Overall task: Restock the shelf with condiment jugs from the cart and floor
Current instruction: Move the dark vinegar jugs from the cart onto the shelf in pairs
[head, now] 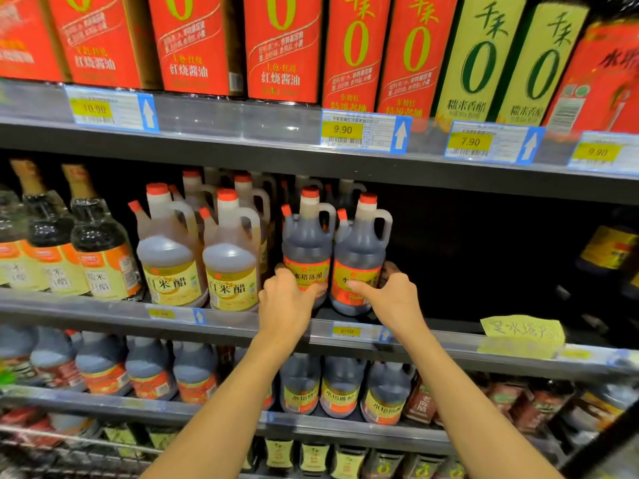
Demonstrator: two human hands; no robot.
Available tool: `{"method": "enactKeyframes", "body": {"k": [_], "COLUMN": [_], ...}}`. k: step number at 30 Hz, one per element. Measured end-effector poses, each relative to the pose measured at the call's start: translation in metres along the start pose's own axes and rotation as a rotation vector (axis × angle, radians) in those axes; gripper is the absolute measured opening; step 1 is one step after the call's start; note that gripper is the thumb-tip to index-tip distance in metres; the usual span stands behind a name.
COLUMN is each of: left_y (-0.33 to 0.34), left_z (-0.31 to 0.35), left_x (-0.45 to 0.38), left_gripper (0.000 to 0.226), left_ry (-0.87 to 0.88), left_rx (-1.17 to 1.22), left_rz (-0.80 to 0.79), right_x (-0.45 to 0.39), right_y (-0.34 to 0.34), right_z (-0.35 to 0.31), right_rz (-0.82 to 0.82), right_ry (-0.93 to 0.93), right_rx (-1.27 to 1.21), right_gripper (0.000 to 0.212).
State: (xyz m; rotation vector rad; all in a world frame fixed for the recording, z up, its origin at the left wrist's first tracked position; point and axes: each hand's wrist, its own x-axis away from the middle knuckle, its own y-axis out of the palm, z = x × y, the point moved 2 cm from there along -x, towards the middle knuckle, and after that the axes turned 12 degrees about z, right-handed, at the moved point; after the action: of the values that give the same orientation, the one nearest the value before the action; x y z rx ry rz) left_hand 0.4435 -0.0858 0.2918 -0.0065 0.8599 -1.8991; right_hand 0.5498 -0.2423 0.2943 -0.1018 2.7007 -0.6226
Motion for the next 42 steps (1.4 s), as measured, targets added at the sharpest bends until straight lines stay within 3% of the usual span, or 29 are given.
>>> {"method": "enactKeyframes", "body": {"k": [8, 25, 42], "left_y": [0.004, 0.015, 0.021], "left_z": [0.004, 0.005, 0.004], "left_x": [-0.017, -0.039, -0.038], "left_gripper": [0.050, 0.057, 0.062], "left_ry": [-0.041, -0.029, -0.062], "left_rx": [-0.031, -0.077, -0.055], "left_rz": [-0.054, -0.081, -0.079], "right_x": [-0.012, -0.033, -0.038], "right_y": [0.010, 0.026, 0.030], "right_z": [-0.007, -0.014, -0.012], "right_rz": [-0.023, -0.064, -0.047], "right_ry": [0.047, 0.146, 0.097], "right_rx": [0.014, 0.058, 0.134], "right_gripper": [0.036, 0.066, 0.058]}}
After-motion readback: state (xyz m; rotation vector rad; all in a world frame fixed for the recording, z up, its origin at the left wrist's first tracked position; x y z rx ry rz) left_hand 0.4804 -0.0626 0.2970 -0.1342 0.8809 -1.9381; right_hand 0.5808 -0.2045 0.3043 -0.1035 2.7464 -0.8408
